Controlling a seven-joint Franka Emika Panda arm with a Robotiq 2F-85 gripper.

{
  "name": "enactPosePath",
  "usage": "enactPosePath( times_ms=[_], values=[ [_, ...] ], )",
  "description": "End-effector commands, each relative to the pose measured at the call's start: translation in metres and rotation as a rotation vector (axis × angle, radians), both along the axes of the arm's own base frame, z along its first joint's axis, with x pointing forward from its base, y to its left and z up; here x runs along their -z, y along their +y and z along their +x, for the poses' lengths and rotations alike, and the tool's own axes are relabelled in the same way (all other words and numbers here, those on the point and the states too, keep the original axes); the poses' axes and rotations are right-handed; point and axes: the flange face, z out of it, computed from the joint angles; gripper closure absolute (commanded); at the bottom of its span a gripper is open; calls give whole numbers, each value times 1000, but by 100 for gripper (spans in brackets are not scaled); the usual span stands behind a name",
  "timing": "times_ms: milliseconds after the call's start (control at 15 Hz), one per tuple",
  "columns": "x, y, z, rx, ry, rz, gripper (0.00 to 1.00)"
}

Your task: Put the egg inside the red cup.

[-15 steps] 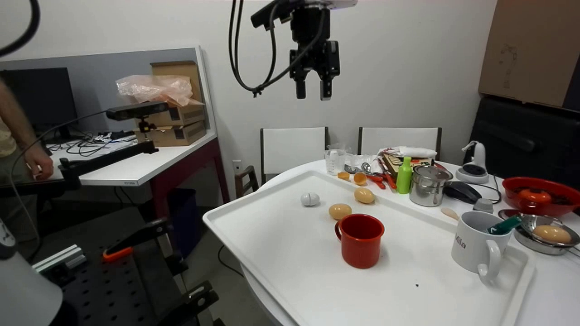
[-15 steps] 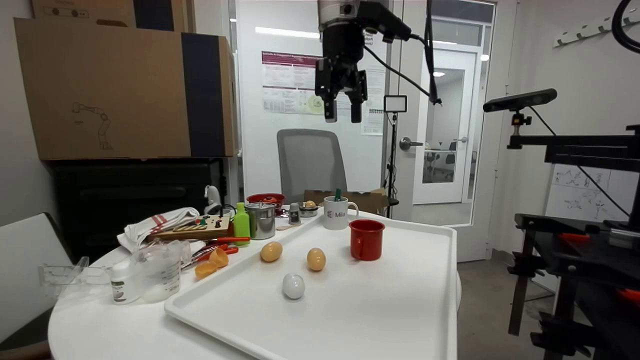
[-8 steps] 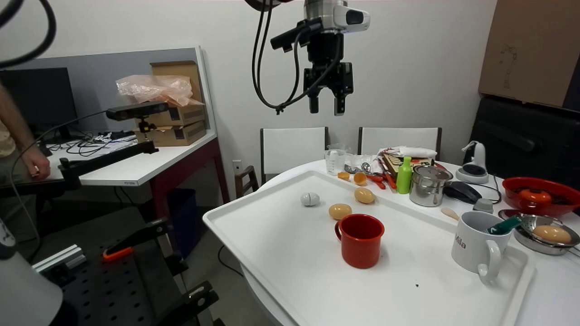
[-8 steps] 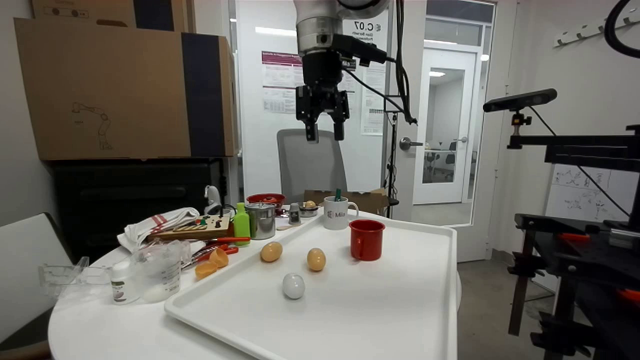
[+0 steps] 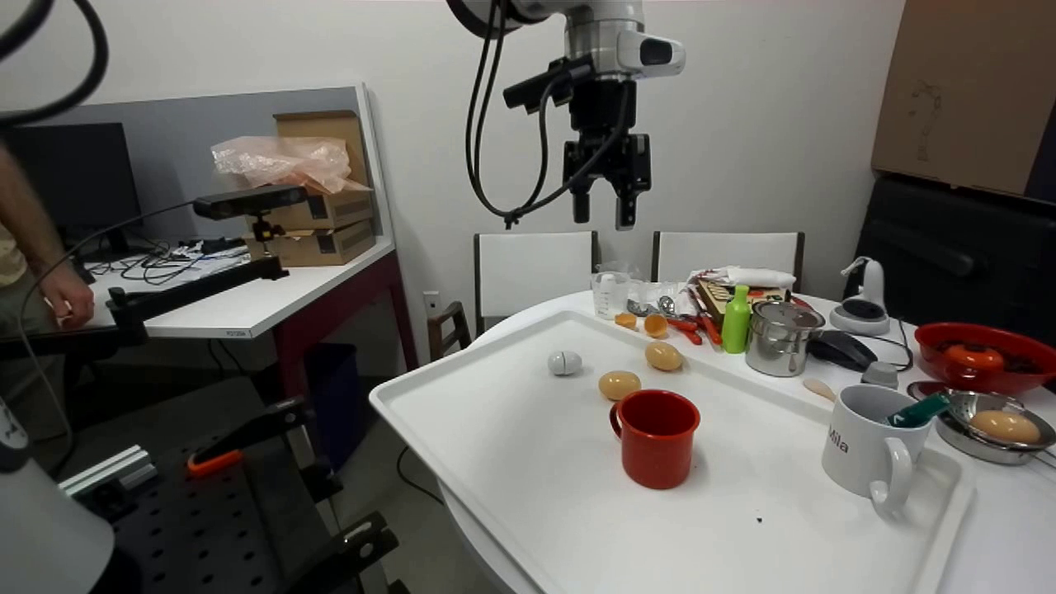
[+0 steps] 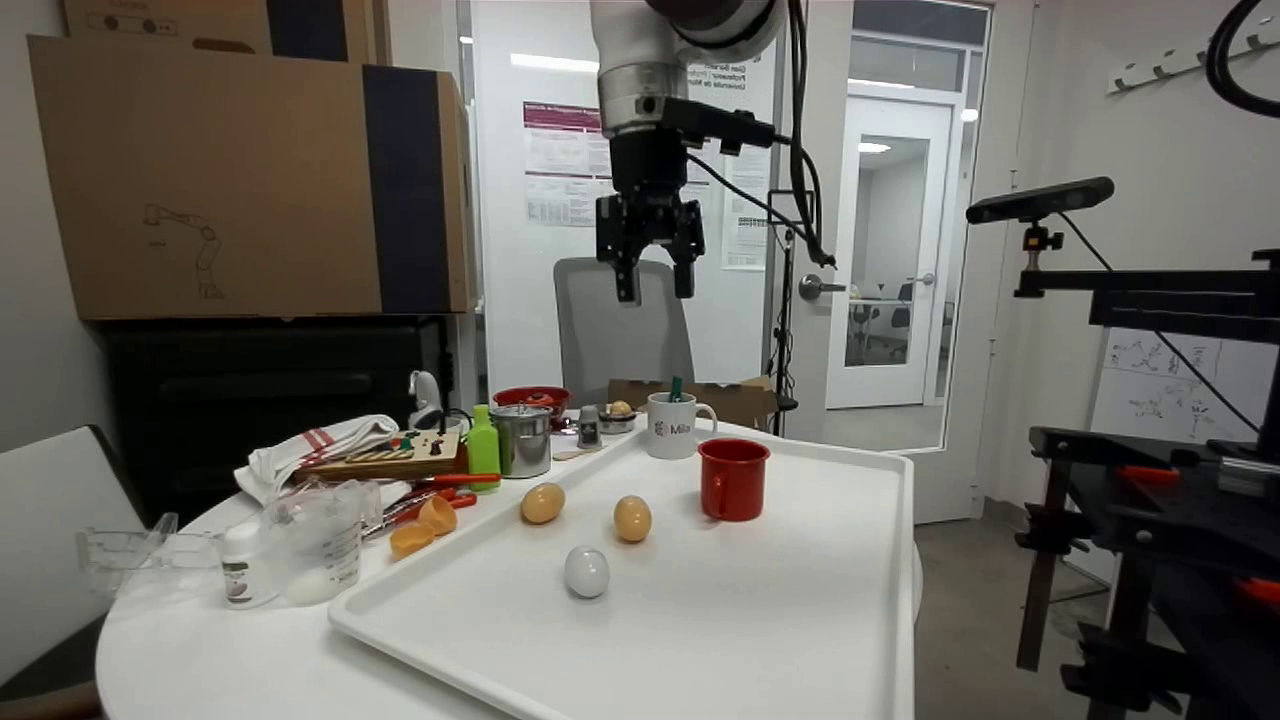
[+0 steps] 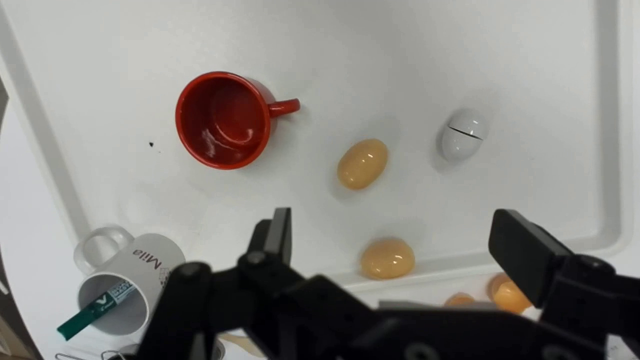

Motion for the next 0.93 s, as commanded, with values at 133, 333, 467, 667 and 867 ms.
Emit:
enactPosePath(
  times_ms=[133,333,467,667,867],
  values=[
    [71,2,21,53,51,43,0],
    [105,13,31,77,73,53,0],
    [123,22,38,90,84,64,0],
    [146,38,49,128,89,71,0],
    [147,40,41,107,105,65,0]
  ],
)
